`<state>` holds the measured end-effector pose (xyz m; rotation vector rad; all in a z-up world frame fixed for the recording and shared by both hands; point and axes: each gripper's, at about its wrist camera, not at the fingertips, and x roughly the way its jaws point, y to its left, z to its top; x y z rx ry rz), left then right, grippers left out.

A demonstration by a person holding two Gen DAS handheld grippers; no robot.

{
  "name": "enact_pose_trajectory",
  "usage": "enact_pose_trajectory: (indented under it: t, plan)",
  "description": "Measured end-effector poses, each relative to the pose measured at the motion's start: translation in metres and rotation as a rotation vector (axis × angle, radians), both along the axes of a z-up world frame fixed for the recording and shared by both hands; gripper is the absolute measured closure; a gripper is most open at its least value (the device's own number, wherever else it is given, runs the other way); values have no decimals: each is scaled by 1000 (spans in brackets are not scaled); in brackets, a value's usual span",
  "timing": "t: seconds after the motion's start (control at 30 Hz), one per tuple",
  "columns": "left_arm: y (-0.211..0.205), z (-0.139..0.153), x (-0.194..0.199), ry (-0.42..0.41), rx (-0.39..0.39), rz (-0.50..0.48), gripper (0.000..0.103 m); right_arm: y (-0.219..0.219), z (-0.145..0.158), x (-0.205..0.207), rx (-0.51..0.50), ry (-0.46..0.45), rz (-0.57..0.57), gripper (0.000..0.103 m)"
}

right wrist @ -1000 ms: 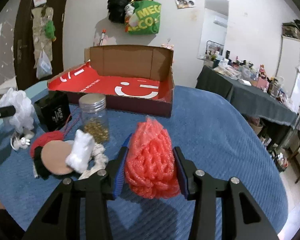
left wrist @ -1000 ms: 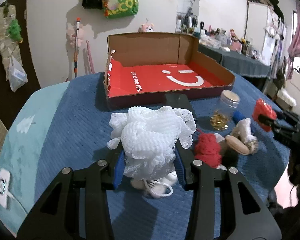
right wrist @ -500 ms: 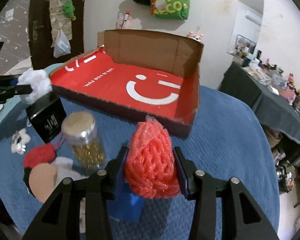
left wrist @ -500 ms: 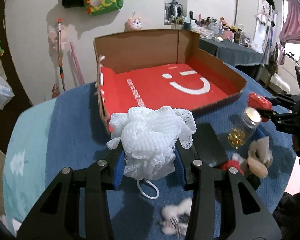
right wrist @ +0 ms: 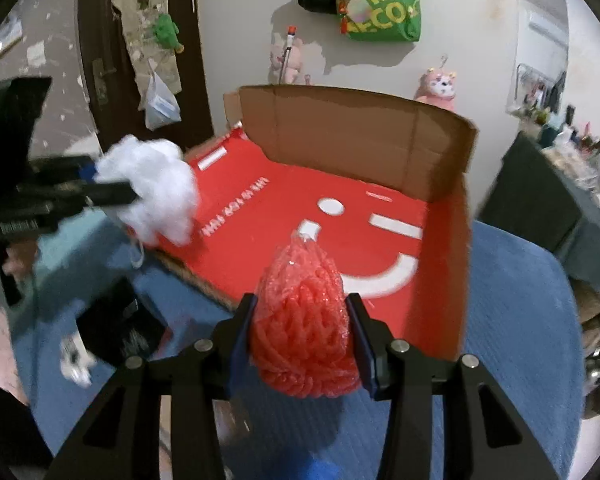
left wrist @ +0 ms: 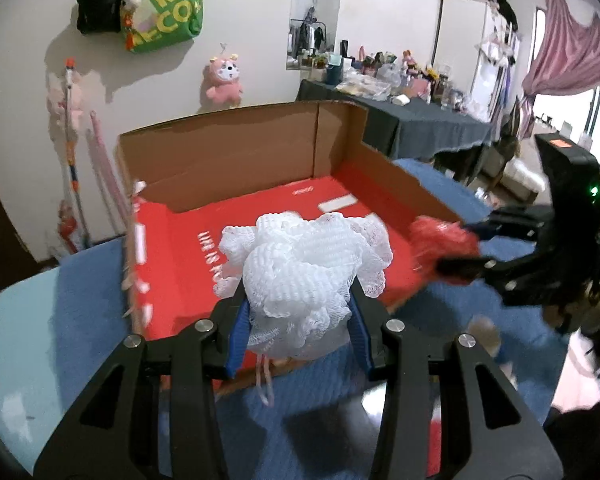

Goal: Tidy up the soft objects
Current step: 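Carry both puffs into the red box and open both tools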

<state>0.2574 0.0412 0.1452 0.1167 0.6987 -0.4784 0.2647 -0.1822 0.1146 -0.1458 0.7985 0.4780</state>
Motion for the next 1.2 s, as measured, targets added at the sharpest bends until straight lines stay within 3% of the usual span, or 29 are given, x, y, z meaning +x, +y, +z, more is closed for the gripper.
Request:
enact_pose_trajectory:
  t: [0.2, 0.4, 0.57, 0.87, 1.2]
  plan:
    - [-19, -5, 54, 61, -62, 8, 63, 11, -2, 66, 91, 93, -44, 56]
    - [-28, -27, 114, 149, -63, 94, 63, 19, -23, 127, 39, 169, -131, 56]
    - [-31, -42, 147, 194, -82, 145, 63, 25, -37, 155, -21, 212, -178, 56]
    - [-39, -69, 164, 211, -78, 184, 57, 18, -54, 183, -37, 275, -244, 54]
    - [-38, -65, 164, 216, -70, 190, 47, 14, -54, 182, -51, 290, -231, 49]
